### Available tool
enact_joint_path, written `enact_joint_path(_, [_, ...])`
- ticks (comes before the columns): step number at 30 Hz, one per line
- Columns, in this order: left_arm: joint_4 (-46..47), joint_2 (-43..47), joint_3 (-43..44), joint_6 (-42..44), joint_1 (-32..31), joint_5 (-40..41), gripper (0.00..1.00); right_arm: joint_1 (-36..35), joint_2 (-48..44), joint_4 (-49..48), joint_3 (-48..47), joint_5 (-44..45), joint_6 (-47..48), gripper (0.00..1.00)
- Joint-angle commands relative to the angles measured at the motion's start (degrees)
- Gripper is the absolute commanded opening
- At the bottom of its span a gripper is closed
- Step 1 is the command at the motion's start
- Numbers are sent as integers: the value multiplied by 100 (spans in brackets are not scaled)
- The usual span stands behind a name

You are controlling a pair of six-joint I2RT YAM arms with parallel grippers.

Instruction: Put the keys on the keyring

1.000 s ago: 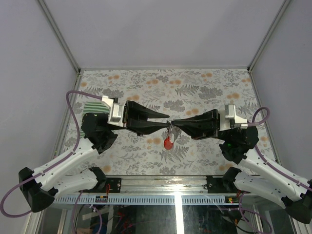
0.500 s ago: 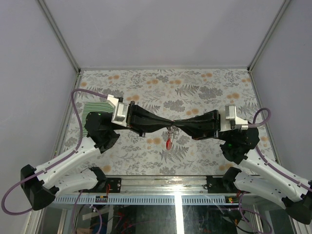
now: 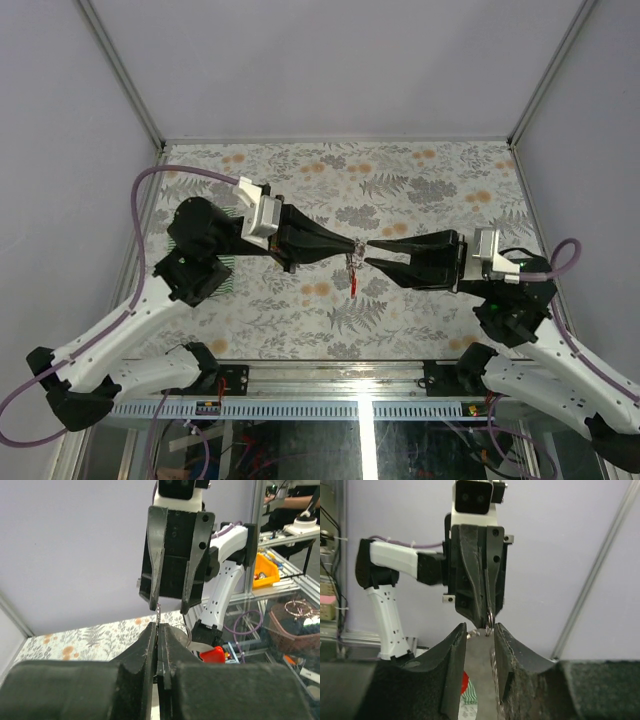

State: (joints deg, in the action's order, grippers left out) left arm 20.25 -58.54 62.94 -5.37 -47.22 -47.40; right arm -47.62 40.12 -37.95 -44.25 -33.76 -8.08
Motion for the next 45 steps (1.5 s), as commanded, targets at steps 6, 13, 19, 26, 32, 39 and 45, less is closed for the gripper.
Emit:
enact_joint_path(6, [-4897, -510, 2145, 2396, -29, 388, 0, -9, -156, 3321, -1241, 513, 1553, 37])
enact_joint_path(13, [-7346, -1391, 3612, 3226, -28, 923, 0, -10, 3, 3748, -1277, 687, 1600, 37])
enact_joint_path(19, [-8765, -1991, 4538, 3575, -59, 1564, 0, -9, 33, 3852, -1072, 672, 1691, 37])
enact_joint_path(26, [-9512, -2352, 4986, 3747, -285, 2048, 0, -6, 367, 3527, -845, 261, 1525, 39])
enact_joint_path(32, [-9518, -2383, 5053, 3756, -457, 2090, 0, -10, 736, 2824, -667, -188, 1381, 40])
enact_joint_path(39, [-9591, -2428, 5052, 3756, -582, 2148, 0, -11, 1036, 2571, -749, -508, 1211, 39])
enact_joint_path(45, [-9707, -2553, 5154, 3904, -672, 2278, 0, -11, 1139, 2658, -842, -652, 1206, 35])
